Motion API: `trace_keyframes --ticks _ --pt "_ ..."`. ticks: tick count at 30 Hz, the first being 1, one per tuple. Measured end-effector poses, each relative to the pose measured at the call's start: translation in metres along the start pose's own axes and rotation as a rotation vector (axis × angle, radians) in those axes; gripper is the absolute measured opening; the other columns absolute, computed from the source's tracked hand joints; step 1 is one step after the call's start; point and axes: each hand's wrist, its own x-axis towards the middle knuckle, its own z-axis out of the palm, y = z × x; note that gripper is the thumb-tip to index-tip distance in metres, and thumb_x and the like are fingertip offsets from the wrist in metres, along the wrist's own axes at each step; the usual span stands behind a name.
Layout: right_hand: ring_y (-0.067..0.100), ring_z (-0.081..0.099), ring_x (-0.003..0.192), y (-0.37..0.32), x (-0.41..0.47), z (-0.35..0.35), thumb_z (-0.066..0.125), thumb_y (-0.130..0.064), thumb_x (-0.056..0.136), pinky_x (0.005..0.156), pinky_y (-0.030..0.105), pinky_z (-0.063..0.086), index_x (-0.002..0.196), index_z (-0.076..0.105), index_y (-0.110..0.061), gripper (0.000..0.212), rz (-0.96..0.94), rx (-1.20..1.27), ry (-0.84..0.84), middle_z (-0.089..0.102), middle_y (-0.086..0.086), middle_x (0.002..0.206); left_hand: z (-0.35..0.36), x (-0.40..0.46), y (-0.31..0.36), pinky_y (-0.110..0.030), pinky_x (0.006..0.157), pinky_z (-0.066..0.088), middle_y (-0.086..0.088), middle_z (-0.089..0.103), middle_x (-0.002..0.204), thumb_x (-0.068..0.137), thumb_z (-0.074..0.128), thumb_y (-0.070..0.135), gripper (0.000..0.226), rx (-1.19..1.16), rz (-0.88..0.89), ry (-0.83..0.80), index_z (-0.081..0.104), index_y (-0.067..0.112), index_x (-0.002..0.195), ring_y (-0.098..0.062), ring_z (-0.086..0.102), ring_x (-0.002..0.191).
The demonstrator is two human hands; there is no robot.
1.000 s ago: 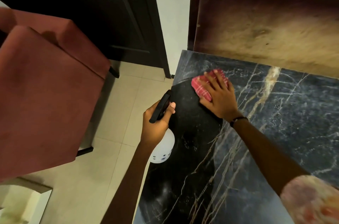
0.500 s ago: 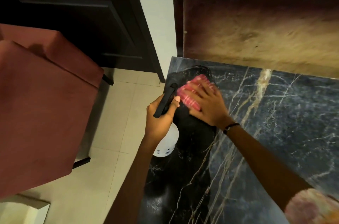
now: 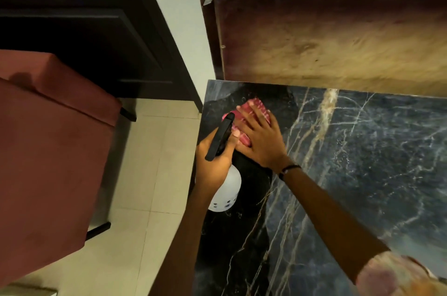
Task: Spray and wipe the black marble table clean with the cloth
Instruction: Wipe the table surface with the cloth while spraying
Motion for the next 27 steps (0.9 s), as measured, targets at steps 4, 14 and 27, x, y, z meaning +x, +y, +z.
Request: trace_keyframes --ticks 4,14,27 --pt "0.029 0.017 0.145 0.078 -0.052 -0.011 0.021 -0.071 0.088 0.110 0.060 0.022 0.146 0.032 -0.026 0.075 0.206 -0.033 0.039 0.029 0.006 0.155 0.008 -0.004 0.000 -0.023 0.056 0.037 0.010 0.064 0.061 0.087 0.062 0.026 0.010 -0.024 0.004 -0.040 0.066 0.023 0.078 0.000 0.052 0.043" --pt "0.034 0.011 0.146 0.062 0.002 -0.017 0.024 -0.066 0.083 0.111 0.062 0.002 0.149 0.025 -0.031 0.075 0.522 0.072 0.029 0.021 0.003 0.158 0.026 -0.010 0.007 -0.011 0.050 0.037 0.006 0.062 0.064 0.088 0.060 0.019 0.013 0.000 0.033 -0.103 0.064 0.024 0.076 0.001 0.050 0.042" --pt "0.034 0.012 0.145 0.138 -0.102 -0.033 0.019 -0.070 0.082 0.109 0.064 0.018 0.148 0.027 -0.029 0.078 0.707 0.050 0.062 0.025 0.005 0.157 0.026 -0.021 0.002 -0.013 0.053 0.041 0.003 0.065 0.076 0.086 0.063 0.018 0.005 -0.014 0.045 -0.123 0.066 0.014 0.089 0.000 0.054 0.050"
